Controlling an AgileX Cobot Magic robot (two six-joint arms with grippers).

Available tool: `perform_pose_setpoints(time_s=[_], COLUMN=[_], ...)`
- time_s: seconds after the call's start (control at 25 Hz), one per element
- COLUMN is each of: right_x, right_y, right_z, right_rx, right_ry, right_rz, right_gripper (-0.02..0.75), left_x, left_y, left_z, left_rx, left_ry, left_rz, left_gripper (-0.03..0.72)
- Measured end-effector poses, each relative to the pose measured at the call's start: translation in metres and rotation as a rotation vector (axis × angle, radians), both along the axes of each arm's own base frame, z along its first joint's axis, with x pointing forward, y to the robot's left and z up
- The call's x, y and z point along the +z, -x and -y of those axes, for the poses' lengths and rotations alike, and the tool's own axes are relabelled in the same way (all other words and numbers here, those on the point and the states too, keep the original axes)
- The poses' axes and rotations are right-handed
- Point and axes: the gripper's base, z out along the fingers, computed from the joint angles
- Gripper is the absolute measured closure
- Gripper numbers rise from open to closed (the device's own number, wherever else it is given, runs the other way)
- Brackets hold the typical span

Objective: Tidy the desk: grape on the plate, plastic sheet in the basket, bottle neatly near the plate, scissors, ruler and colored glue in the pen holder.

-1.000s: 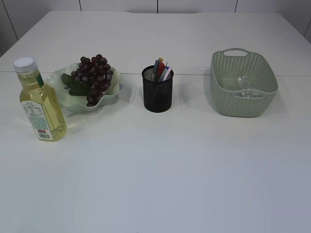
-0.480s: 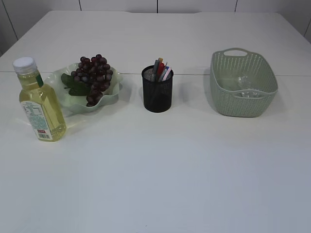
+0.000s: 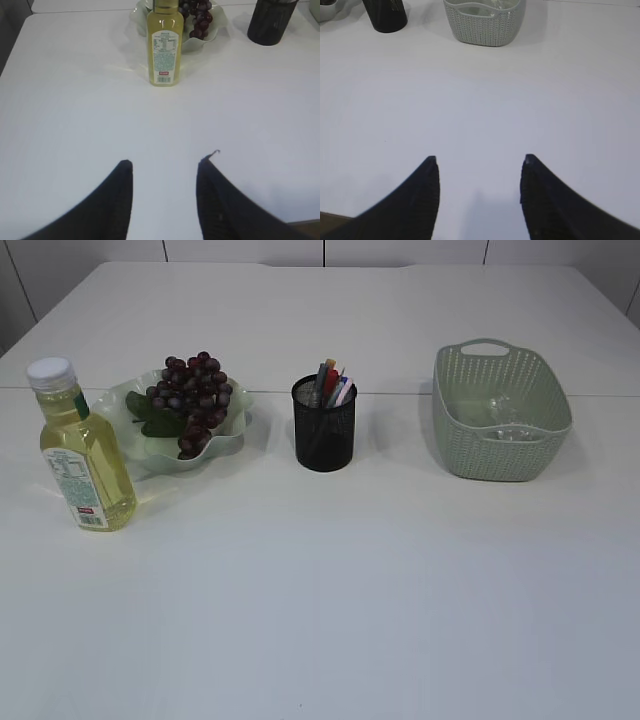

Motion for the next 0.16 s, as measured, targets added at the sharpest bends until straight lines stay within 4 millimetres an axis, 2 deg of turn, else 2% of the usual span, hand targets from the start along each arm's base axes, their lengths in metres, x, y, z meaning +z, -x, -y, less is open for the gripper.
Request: perform_pose_setpoints(time_s=[0.16], right_x=[0.0000], right_y=[0.0000], right_z=[0.0000], right_rx=[0.000], right_ry=[0.000], right_rz=[0.000], right_gripper=[0.320], left_x=[0.0000], left_y=[0.0000], left_z=[0.0000], left_rx=[-0.001], left_ry=[0.000], left_rz=[0.000], left_gripper=[0.379])
